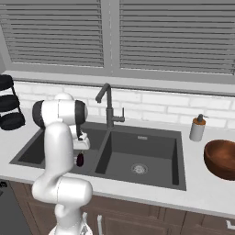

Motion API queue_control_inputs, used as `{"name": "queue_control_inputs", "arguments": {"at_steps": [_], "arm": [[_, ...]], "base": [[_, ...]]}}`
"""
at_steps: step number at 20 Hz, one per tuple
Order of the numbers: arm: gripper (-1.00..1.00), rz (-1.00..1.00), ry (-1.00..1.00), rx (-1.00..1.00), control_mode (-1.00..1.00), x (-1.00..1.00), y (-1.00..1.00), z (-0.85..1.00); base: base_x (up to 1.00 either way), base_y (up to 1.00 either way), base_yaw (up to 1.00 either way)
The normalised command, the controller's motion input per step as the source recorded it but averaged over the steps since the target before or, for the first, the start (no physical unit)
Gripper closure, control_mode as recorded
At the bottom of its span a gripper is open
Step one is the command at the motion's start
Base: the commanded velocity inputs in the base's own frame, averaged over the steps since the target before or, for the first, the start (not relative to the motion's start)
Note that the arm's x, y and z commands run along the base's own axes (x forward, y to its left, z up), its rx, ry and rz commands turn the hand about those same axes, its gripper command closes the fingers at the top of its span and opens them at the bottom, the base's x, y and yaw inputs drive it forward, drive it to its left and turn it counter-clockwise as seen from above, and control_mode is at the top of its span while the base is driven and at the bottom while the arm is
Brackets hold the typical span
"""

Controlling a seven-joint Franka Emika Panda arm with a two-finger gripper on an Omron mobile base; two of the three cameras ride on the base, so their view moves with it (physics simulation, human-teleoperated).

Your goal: Pick the eggplant from the sink and place it in the bowl. Then pick the bowl and place it in the microwave. Then close the microwave door and press the start button.

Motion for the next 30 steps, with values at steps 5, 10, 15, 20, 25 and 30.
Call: {"name": "queue_control_inputs", "arguments": {"at_steps": [5, 10, 15, 20, 25, 30], "arm": [[-1.0, 0.0, 0.0, 0.0, -1.0, 0.0, -0.01, -0.09], [-1.0, 0.0, 0.0, 0.0, -1.0, 0.0, -0.1, -0.19], [-1.0, 0.0, 0.0, 0.0, -1.0, 0.0, -0.08, -0.27], [-1.0, 0.0, 0.0, 0.0, -1.0, 0.0, 0.0, -0.3], [-1.0, 0.0, 0.0, 0.0, -1.0, 0.0, 0.0, -0.31], [1.0, 0.0, 0.0, 0.0, -1.0, 0.0, 0.0, -0.28]], "base": [[0.0, 0.0, 0.0], [0.0, 0.0, 0.0], [0.0, 0.0, 0.0], [0.0, 0.0, 0.0], [0.0, 0.0, 0.0], [0.0, 0.0, 0.0]]}}
